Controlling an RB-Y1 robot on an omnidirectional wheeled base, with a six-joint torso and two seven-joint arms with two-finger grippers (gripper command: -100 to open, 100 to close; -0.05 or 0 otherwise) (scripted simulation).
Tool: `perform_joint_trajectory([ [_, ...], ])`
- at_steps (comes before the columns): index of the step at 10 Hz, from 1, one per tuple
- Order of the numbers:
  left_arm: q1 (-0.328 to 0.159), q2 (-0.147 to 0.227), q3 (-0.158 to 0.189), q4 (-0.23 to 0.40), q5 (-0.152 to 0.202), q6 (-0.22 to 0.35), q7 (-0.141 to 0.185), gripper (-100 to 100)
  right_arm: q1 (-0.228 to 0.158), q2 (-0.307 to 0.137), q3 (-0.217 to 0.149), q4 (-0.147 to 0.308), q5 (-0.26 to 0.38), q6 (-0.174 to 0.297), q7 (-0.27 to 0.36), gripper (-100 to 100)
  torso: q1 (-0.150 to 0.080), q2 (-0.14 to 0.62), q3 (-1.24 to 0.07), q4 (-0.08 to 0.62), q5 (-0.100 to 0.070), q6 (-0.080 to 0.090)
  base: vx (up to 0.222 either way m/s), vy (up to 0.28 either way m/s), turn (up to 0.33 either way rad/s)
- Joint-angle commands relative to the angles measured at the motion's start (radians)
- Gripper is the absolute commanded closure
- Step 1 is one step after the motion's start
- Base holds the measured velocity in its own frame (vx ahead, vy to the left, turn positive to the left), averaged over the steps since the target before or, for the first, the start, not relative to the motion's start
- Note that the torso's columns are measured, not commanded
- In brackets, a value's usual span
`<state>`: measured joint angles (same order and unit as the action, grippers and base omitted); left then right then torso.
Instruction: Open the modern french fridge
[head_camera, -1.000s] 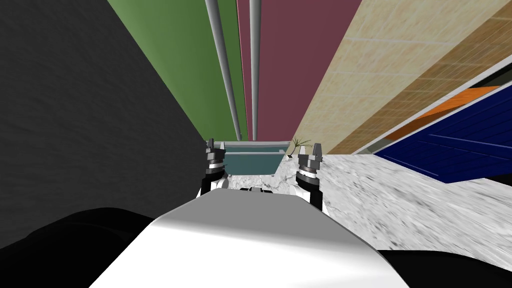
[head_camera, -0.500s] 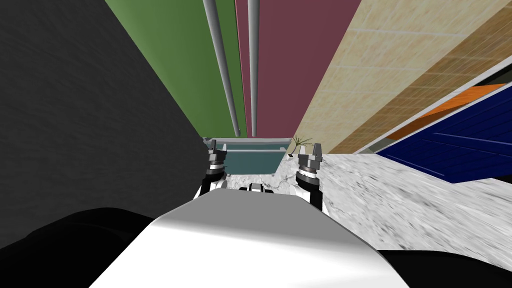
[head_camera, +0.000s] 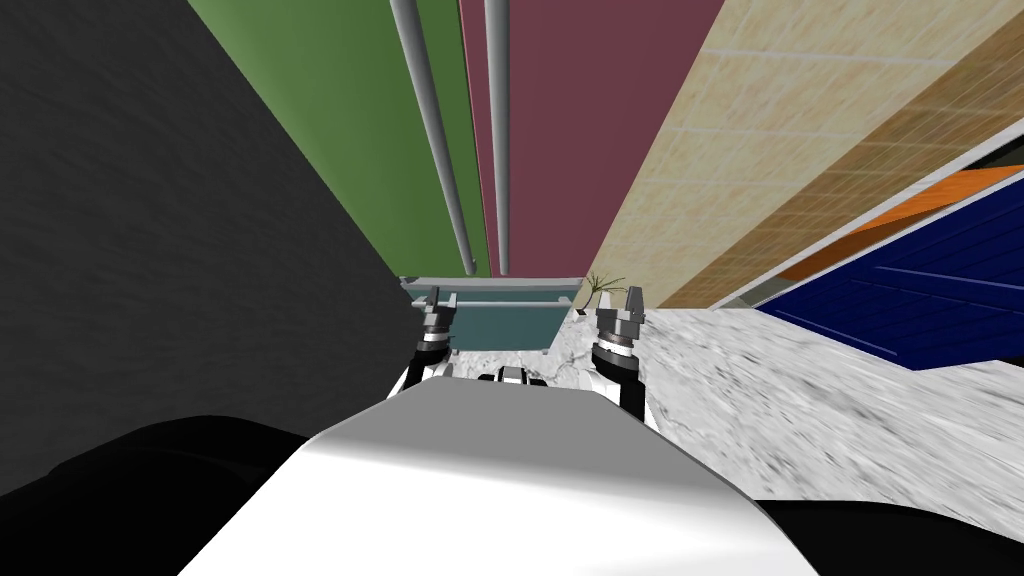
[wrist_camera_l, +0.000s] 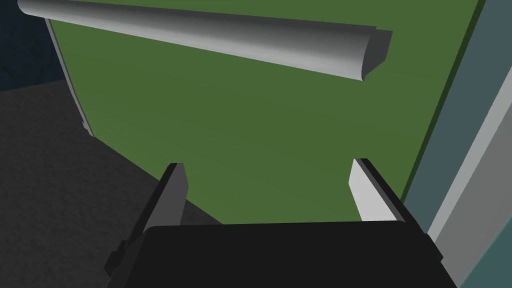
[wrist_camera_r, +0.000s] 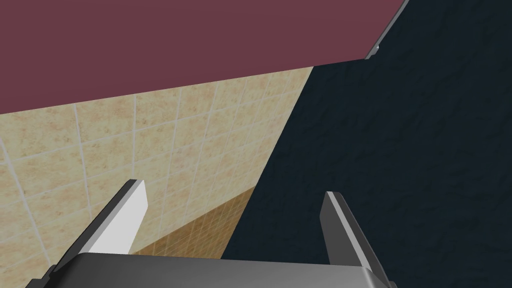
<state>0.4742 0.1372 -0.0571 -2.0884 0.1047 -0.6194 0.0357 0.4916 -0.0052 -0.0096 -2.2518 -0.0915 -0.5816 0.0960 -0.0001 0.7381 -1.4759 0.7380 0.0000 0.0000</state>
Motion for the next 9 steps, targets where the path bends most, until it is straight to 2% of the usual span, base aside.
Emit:
perform_joint_trajectory([
  [1, -0.015, 0.02, 0.001, 0.079, -0.003, -0.057, 0.008, -100, 0.0, 0.0, 0.0, 0.0, 0.0, 0.0, 0.0, 0, -0.001, 0.0, 0.0, 0.0, 0.0, 0.0, 0.065, -0.048, 0.008],
  [2, -0.021, 0.027, 0.002, 0.11, -0.003, -0.08, 0.013, -100, 0.0, 0.0, 0.0, 0.0, 0.0, 0.0, 0.0, 0, 0.0, -0.001, 0.0, 0.0, 0.0, 0.0, 0.064, -0.045, 0.008],
  [3, -0.021, 0.027, 0.002, 0.117, -0.003, -0.08, 0.013, -100, 0.0, 0.0, 0.0, 0.0, 0.0, 0.0, 0.0, 0, 0.0, -0.001, 0.0, 0.0, 0.0, 0.0, 0.04, -0.036, 0.003],
  [6, -0.039, 0.042, 0.006, 0.216, -0.004, -0.151, 0.026, -100, 0.0, 0.0, 0.0, 0.0, 0.0, 0.0, 0.0, 0, 0.0, 0.0, 0.0, 0.0, 0.0, 0.0, 0.042, -0.04, 0.006],
  [7, -0.039, 0.042, 0.006, 0.22, -0.004, -0.151, 0.026, -100, 0.0, 0.0, 0.0, 0.0, 0.0, 0.0, 0.0, 0, -0.001, -0.001, 0.0, 0.0, 0.0, 0.0, 0.043, -0.037, 0.005],
  [9, -0.05, 0.045, 0.009, 0.288, -0.005, -0.197, 0.034, -100, 0.0, 0.0, 0.0, 0.0, 0.0, 0.0, 0.0, 0, 0.001, 0.0, 0.0, 0.0, 0.0, 0.0, 0.044, -0.031, 0.004],
])
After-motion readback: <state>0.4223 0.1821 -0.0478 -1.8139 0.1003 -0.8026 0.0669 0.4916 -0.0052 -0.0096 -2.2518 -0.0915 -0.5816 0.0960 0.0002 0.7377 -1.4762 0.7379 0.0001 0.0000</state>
